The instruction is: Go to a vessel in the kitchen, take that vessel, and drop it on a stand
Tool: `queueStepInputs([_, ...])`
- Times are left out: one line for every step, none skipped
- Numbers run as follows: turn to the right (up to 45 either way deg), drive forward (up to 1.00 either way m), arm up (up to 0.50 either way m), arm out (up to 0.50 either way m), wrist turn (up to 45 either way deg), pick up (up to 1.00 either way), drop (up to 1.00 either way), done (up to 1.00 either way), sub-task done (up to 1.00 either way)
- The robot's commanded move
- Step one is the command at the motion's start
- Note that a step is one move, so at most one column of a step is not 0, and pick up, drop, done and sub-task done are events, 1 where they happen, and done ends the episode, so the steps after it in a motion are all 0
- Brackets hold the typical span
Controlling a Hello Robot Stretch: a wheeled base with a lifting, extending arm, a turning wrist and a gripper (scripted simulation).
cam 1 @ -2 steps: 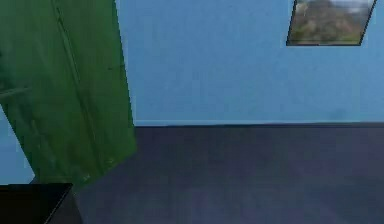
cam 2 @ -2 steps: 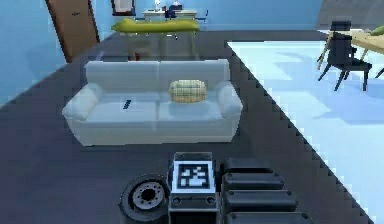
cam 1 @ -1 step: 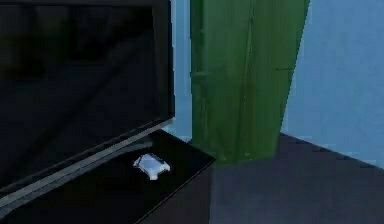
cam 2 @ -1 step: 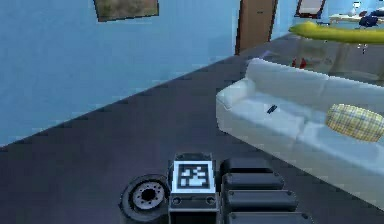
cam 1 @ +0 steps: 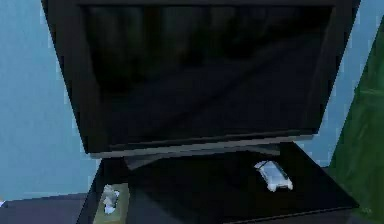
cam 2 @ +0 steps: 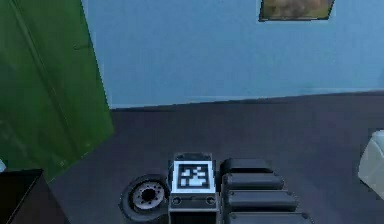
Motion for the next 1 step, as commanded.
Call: queueStepInputs([-45.0,0.0,0.0,0.0,0.0,0.0,0.0,0.0,0.0])
